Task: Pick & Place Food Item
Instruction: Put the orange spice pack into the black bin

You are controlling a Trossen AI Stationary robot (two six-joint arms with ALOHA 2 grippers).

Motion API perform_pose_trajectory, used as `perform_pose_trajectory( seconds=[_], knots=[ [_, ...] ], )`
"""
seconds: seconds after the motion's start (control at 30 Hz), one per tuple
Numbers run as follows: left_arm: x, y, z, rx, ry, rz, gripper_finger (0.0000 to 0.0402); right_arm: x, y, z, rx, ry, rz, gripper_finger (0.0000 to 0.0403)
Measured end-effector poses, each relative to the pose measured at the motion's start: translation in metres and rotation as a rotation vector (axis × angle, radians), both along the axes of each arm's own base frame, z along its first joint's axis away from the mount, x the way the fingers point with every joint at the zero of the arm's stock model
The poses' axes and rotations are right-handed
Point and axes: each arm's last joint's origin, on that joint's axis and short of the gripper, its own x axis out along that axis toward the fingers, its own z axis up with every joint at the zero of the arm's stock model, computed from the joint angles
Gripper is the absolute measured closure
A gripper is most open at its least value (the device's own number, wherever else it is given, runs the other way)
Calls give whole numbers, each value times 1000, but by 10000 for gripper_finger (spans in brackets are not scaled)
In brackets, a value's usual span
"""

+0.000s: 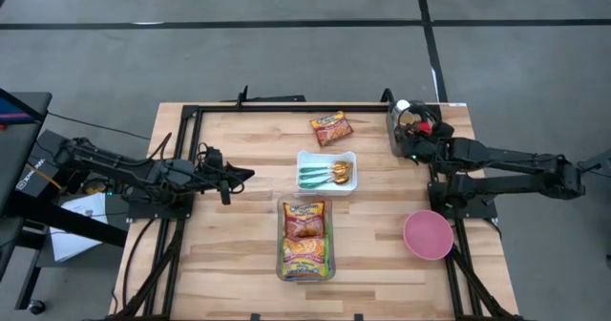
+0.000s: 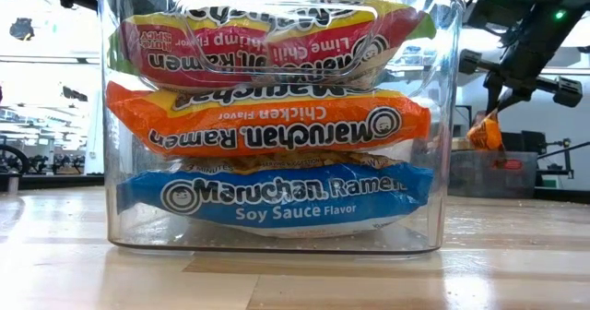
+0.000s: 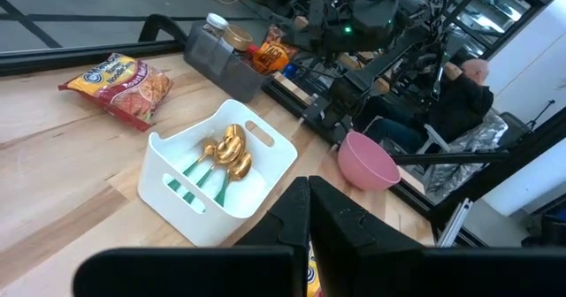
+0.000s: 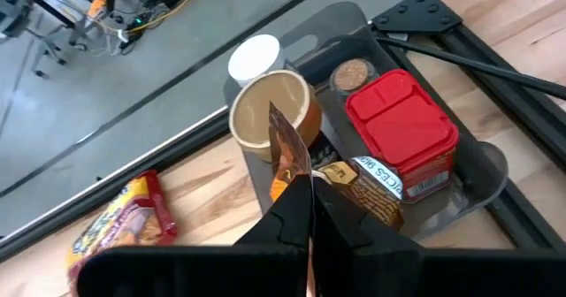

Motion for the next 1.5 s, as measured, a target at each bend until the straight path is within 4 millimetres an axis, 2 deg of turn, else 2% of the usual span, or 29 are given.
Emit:
perform_pose_trajectory(
  seconds=[0.63, 0.9, 1.27, 1.5],
  knots=[
    [0, 0, -1, 9, 8, -1, 401, 7, 7, 3, -32, -79, 35, 403],
    [0, 0, -1, 7, 7, -1, 401, 5, 12, 5, -68, 144, 241, 403],
    [0, 0, -1, 6, 9, -1, 401, -23, 14, 14, -106, 396, 417, 403],
    [3, -1, -4, 9, 30, -1, 401, -24, 10, 8, -100, 529, 516, 403]
  ],
)
